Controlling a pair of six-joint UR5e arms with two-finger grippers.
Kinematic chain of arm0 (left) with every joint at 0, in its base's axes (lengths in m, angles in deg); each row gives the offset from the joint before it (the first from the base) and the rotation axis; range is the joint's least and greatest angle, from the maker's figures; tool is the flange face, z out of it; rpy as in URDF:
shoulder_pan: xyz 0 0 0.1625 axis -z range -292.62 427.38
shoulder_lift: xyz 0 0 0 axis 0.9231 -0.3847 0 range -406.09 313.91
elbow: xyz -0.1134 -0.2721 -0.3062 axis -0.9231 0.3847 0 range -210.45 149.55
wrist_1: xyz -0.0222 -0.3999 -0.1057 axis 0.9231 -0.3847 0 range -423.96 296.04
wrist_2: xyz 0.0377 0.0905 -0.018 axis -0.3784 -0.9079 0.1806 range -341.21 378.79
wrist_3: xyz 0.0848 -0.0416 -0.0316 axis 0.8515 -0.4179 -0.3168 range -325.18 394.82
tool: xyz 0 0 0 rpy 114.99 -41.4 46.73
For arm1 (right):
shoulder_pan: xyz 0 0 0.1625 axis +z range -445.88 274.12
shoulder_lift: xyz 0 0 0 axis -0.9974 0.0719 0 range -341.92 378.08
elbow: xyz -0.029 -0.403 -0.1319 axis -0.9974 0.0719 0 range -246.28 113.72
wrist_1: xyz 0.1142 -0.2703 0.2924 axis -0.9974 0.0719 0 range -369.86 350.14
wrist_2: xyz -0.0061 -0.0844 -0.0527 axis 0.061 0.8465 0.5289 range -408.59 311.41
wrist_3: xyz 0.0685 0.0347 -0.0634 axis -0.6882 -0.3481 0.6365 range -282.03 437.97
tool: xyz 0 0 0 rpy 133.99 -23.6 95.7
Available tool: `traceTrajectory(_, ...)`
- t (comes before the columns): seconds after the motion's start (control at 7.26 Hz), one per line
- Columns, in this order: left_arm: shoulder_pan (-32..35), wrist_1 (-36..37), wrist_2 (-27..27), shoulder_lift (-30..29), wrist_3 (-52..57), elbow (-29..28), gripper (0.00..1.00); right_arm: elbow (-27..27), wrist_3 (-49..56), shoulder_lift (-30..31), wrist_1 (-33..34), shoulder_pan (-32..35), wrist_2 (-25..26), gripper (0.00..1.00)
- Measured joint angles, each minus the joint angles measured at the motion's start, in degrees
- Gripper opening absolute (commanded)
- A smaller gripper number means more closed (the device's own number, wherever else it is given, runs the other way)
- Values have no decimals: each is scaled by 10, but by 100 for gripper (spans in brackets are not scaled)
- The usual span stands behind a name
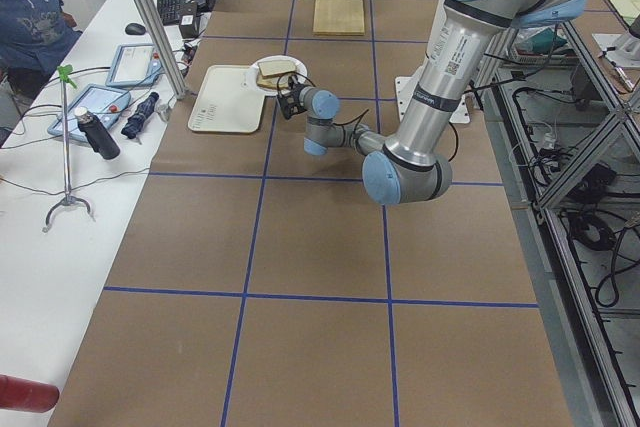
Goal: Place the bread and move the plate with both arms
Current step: 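Slide the plate with the left gripper onto the bear tray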
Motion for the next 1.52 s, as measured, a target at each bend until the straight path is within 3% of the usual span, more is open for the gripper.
traceTrajectory(0.55, 19, 108, -70, -96, -30, -97, 0, 3, 0, 4, 0, 2, -7, 100)
traceTrajectory(0.96, 21, 120, -87, -134, -60, -164, 0, 4, 0, 4, 0, 4, -13, 100)
traceTrajectory(1.52, 20, 121, -90, -149, -80, -178, 0, 3, 0, 5, 0, 17, -30, 100)
